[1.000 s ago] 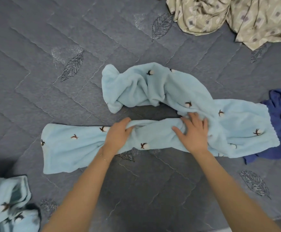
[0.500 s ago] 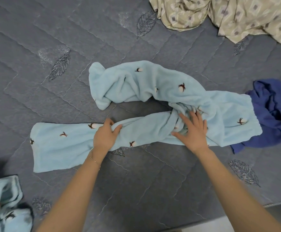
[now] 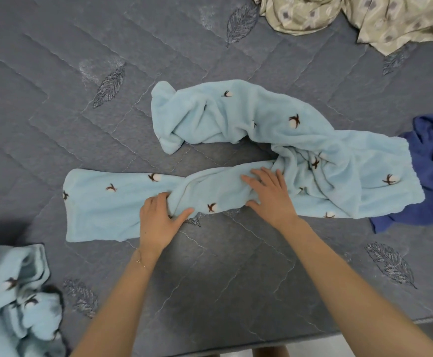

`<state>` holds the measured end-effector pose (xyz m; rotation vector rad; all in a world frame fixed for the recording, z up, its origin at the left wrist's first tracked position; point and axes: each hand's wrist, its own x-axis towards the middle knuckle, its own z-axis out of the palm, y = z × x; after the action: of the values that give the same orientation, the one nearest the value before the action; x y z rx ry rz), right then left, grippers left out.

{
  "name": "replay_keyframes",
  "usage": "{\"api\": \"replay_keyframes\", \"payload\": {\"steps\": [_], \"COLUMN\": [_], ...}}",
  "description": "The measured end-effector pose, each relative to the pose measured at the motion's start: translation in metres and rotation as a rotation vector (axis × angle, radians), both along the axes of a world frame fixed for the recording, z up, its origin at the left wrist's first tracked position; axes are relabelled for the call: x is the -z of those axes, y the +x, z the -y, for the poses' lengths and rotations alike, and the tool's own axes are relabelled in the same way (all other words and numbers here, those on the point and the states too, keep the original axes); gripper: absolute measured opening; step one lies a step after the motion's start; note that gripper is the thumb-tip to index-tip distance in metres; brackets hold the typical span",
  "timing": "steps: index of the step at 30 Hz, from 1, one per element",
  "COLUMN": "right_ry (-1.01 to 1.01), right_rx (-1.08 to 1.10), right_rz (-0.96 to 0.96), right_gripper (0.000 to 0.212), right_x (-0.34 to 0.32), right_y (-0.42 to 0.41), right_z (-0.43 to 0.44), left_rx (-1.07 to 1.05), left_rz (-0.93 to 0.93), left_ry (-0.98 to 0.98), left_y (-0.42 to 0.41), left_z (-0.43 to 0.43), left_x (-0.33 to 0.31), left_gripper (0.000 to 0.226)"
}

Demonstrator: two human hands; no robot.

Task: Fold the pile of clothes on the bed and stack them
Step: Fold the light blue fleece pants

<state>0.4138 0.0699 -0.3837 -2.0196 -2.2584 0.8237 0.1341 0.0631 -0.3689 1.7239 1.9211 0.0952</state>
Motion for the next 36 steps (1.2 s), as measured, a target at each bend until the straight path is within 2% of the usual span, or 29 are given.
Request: {"api": "replay_keyframes", "payload": {"steps": [4, 7, 10, 12, 15, 17, 19, 21, 27, 32, 34, 36], "right_ry": [-0.005, -0.02, -0.023, -0.015, -0.037, -0.046, -0.041, -0.032, -0.009, -0.059, -0.114, -0.135], "right_rx": [-0.023, -0.054, -0.084, -0.101, -0.148, -0.172, -0.207, -0.252, -0.376, -0.451, -0.477, -0.485], "right_rz": [-0.055, -0.075, -0.061, -0.064, -0.048, -0.059, -0.081, -0.088, -0.035, 0.093, 0.144, 0.16], "right_gripper": [0.068, 0.074, 0.075, 0.075, 0.081, 0.084, 0.086, 0.088, 0.087, 0.09, 0.08, 0.06], "right_x": [0.0, 0.0, -0.001, -0.001, -0.002, -0.002, -0.002, -0.001, 0.007, 0.016, 0.017, 0.018], "right_y": [-0.018, -0.035, -0.052, -0.063, -0.083, -0.099, -0.116, -0.134, -0.182, -0.211, -0.217, -0.22], "right_z": [0.001, 0.0, -0.003, -0.005, -0.007, -0.01, -0.012, -0.013, -0.016, -0.004, 0.002, 0.006], "left_rx": [0.094, 0.093, 0.087, 0.112, 0.1, 0.029, -0.048, -0.071, -0.023, -0.047, -0.037, 0.016], "left_rz": [0.01, 0.002, -0.027, -0.077, -0.228, -0.3, -0.297, -0.293, -0.272, -0.193, -0.161, -0.125], "left_ry": [0.041, 0.085, 0.047, 0.011, -0.074, -0.117, -0.074, -0.03, -0.088, 0.178, 0.229, 0.206], "left_y": [-0.02, -0.029, -0.04, -0.051, -0.073, -0.091, -0.11, -0.126, -0.152, -0.163, -0.167, -0.173], "left_z": [0.013, 0.017, 0.019, 0.024, 0.037, 0.045, 0.051, 0.053, 0.049, 0.05, 0.051, 0.054], "left_x": [0.002, 0.005, 0.008, 0.012, 0.017, 0.018, 0.019, 0.021, 0.028, 0.032, 0.032, 0.032], "left_gripper": [0.074, 0.078, 0.08, 0.079, 0.093, 0.085, 0.065, 0.056, 0.073, 0.023, 0.031, 0.035]}}
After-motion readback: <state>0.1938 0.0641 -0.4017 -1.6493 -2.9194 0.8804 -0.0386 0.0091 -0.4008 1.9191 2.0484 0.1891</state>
